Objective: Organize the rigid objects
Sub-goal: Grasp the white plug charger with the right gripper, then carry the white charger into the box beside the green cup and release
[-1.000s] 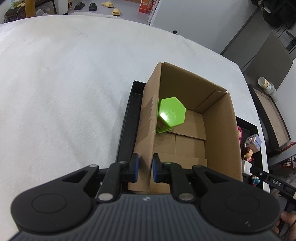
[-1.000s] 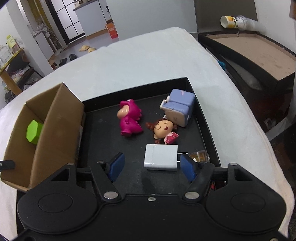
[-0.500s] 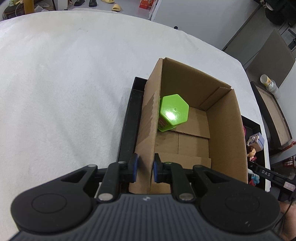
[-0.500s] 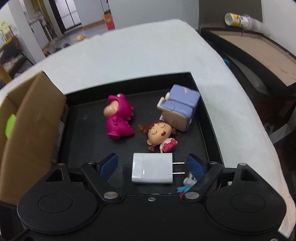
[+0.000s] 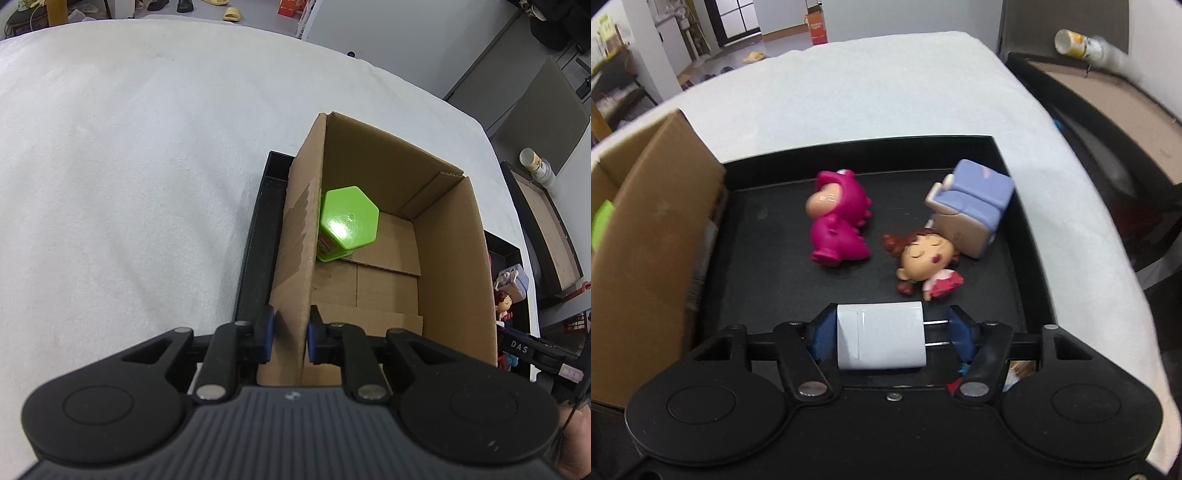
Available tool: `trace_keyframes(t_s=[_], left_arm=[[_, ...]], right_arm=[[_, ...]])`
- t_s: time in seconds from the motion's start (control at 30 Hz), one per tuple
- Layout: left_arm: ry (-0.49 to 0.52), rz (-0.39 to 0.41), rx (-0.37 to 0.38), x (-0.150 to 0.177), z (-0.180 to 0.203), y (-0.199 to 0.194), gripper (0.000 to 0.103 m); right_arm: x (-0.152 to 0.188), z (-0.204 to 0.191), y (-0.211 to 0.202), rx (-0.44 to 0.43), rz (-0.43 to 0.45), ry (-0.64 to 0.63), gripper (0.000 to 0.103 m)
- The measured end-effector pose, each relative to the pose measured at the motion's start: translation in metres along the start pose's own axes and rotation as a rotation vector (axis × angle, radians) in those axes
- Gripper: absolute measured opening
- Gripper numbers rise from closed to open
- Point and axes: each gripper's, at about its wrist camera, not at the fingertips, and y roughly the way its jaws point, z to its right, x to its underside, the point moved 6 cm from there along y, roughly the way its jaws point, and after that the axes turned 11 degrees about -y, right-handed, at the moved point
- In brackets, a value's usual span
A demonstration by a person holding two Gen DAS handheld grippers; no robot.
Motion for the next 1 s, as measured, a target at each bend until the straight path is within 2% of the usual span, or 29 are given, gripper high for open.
trace_keyframes(t_s=[0.43, 1.0], left_arm=[[-0.007, 0.007, 0.016, 0.001, -0.003, -0.002, 0.016], [-0.01, 0.008, 0.034, 0.001, -0.005, -0.003, 0.016]], right_arm=[[-0.028, -0.035, -0.047, -0.048, 0.087, -0.078, 0.061], [-0.082, -0.079, -0.082, -0.105, 0.195, -0.124, 0.061]])
